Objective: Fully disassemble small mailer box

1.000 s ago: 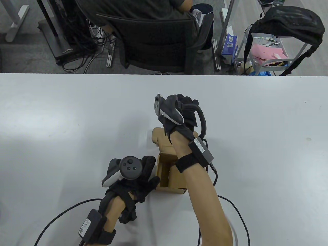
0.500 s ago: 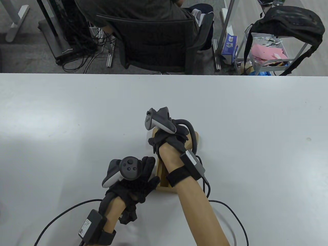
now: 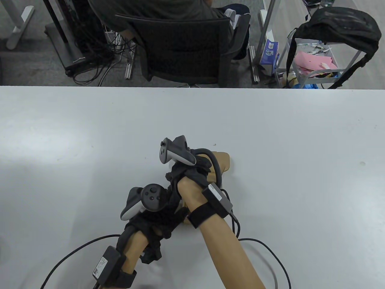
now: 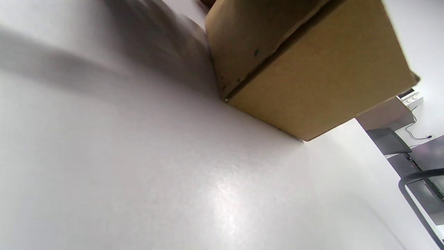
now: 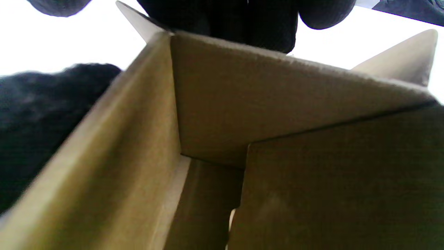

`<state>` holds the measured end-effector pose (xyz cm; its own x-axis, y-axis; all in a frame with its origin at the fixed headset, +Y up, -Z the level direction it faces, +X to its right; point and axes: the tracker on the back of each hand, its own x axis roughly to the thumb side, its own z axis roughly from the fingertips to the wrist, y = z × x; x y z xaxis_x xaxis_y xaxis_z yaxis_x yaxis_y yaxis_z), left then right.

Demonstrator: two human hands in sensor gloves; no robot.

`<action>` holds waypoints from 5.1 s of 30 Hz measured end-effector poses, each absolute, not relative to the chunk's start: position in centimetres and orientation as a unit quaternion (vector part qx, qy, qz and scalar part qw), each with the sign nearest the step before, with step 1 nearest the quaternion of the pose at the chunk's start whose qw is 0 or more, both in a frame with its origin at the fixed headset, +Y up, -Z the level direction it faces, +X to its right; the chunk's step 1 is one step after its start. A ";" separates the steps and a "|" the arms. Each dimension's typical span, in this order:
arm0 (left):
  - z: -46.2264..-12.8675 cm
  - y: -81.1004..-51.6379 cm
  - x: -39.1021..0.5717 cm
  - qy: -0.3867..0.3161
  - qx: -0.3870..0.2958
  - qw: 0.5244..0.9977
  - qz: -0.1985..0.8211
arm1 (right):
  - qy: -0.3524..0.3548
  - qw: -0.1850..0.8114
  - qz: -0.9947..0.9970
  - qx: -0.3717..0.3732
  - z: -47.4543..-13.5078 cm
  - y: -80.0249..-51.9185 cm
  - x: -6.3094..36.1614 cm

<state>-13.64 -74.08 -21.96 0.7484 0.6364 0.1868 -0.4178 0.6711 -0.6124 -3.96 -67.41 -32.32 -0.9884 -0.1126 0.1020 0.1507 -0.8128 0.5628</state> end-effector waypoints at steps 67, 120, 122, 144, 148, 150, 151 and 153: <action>-21.6 -74.2 -13.6 -0.186 -0.296 0.888 0.299 | -0.205 -0.269 -0.939 0.058 -27.1 -66.9 12.8; -20.7 -72.2 -11.6 -0.083 -0.080 0.962 0.246 | -0.205 -0.321 -0.924 0.020 -20.4 -72.7 13.2; -20.7 -72.3 -11.6 -0.080 -0.084 0.961 0.249 | -0.207 -0.323 -0.923 0.020 -20.4 -72.7 13.2; -20.5 -72.4 -11.4 -0.080 -0.092 0.961 0.246 | -0.198 -0.371 -0.907 0.007 -20.8 -73.2 13.4; -20.5 -72.3 -11.4 -0.081 -0.093 0.963 0.239 | -0.221 -0.389 -0.894 0.008 -20.9 -73.3 13.8; -20.5 -72.4 -11.4 -0.082 -0.094 0.963 0.238 | -0.234 -0.395 -0.888 0.009 -21.0 -73.4 14.1; -20.5 -72.4 -11.4 -0.081 -0.095 0.963 0.240 | -0.243 -0.400 -0.884 0.009 -21.0 -73.4 14.2; -20.5 -72.4 -11.4 -0.081 -0.096 0.962 0.241 | -0.249 -0.407 -0.879 0.014 -21.0 -73.4 14.6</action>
<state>-11.39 -72.41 -20.50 0.8706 0.4796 0.1097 -0.4484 0.8652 -0.2245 14.61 -73.44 -20.98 -0.6690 0.7075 -0.2279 -0.7218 -0.5453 0.4261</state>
